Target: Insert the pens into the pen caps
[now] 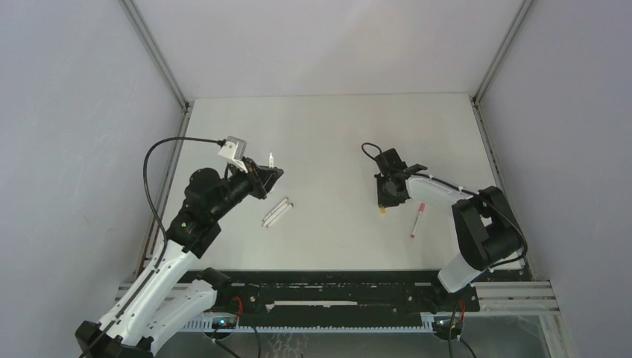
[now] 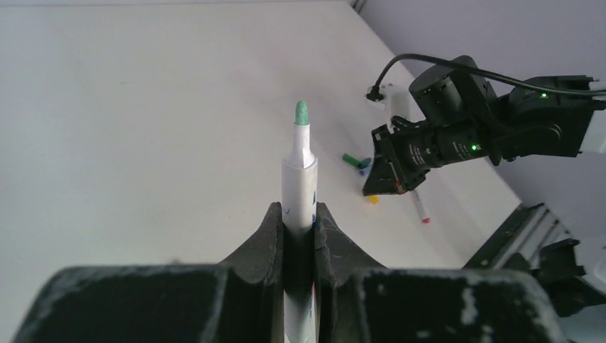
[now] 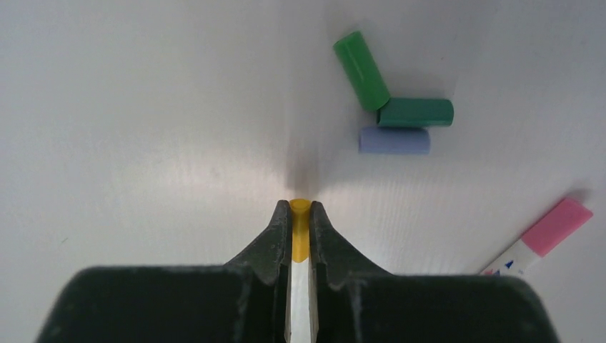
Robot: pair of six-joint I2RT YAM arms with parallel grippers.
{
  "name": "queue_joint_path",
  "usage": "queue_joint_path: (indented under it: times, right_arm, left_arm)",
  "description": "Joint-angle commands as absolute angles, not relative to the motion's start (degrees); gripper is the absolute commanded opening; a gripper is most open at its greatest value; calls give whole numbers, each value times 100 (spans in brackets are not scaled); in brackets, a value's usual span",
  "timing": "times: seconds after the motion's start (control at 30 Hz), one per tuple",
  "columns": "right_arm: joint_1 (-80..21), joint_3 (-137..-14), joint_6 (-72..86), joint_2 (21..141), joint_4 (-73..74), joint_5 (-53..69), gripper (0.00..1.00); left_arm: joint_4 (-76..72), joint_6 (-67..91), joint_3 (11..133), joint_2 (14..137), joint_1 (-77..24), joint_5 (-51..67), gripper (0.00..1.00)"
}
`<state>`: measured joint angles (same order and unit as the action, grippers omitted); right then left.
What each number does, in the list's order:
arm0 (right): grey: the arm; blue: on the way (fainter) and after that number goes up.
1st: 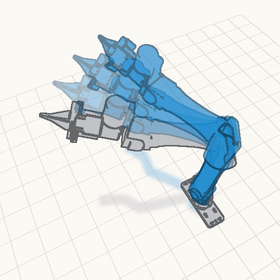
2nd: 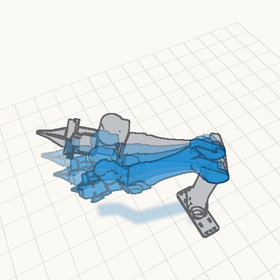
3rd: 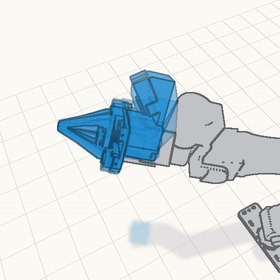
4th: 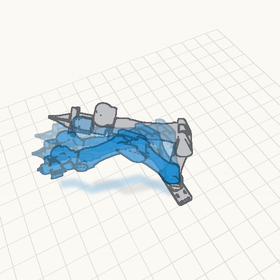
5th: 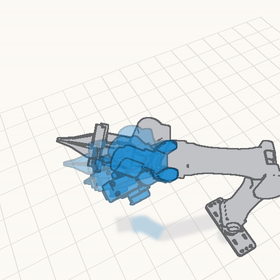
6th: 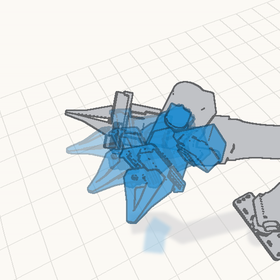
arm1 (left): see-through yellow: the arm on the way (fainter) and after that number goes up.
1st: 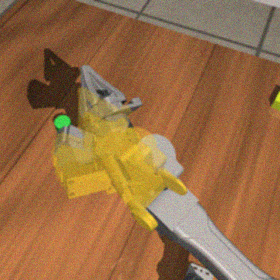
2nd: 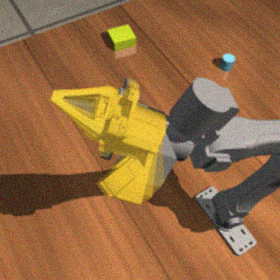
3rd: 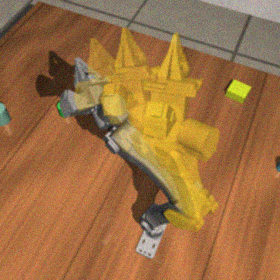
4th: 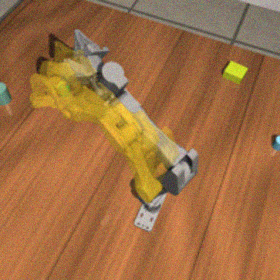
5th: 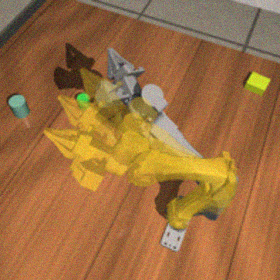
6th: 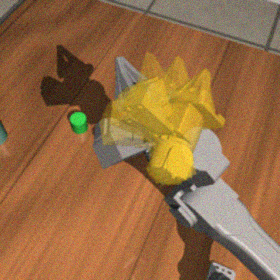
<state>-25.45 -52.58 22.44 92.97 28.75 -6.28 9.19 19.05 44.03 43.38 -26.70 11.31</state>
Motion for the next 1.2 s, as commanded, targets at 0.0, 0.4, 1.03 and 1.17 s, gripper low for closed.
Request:
queue_joint_path:
  times: [0.0, 0.4, 1.03, 1.17]
  right_arm:
    - [-2513, -5433, 2479, 8206, 2841, 132, 0]
    - [-3327, -5228, 4040, 5930, 383, 1429, 0]
    - [-4438, -5343, 4060, 5898, -1215, 800, 0]
    - [-4570, -5475, 3911, 6020, -1115, 698, 0]
  left_arm:
    - [-859, 3185, 3661, 4263, -2698, 1553, 0]
    - [-2317, 3720, 3270, 4758, -4207, 1404, 0]
    - [-1955, 3340, 3810, 5153, -4782, 1529, 0]
    - [-1900, 3275, 3866, 5160, -4831, 1521, 0]
